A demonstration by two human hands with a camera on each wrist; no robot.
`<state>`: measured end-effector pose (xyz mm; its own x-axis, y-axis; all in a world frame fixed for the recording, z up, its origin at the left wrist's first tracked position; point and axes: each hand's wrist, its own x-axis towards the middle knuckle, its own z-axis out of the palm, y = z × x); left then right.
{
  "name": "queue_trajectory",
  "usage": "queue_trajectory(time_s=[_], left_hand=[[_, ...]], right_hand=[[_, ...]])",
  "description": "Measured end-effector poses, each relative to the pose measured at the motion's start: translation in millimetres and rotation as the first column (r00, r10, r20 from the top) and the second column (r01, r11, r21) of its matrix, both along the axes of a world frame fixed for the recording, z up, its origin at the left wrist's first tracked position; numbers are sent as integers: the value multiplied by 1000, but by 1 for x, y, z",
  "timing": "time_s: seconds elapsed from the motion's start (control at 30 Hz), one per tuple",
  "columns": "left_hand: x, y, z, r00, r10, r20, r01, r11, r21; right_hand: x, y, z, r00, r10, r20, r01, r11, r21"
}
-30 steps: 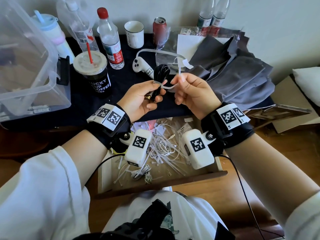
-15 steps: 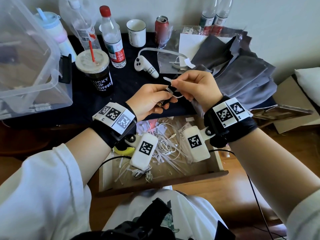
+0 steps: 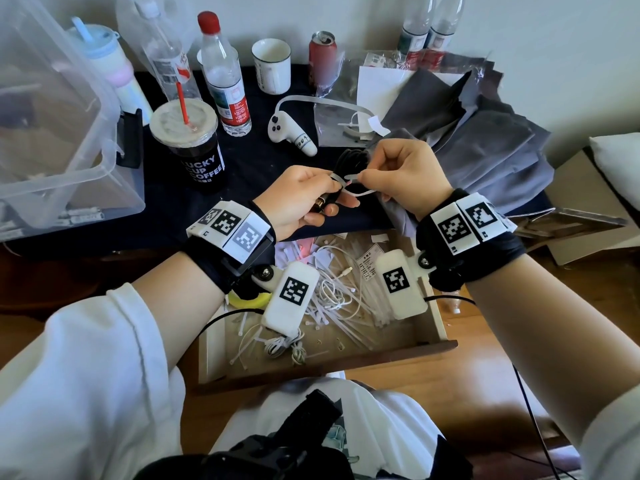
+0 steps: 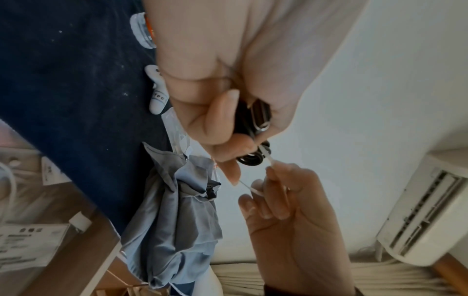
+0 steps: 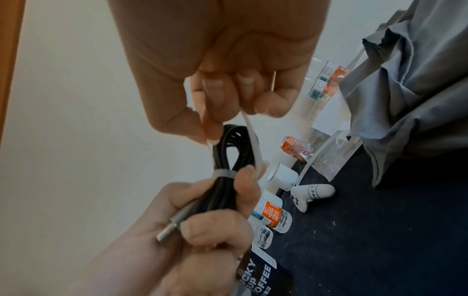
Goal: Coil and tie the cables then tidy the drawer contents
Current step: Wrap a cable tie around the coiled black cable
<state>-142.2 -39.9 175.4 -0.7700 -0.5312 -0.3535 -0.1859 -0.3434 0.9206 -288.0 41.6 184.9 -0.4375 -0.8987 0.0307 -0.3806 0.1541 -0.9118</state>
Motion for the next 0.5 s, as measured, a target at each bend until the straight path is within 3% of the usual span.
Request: queue_trajectory(time_s=[0.17, 0.5], left_hand=[[0, -1, -1, 1000, -2, 5, 2, 1000, 2], [2, 0, -2, 999, -31, 13, 32, 998, -50]], right_hand=[[0, -1, -2, 996, 23, -85, -21, 1000, 21], [0, -2, 1, 993, 74, -93, -65, 994, 91]])
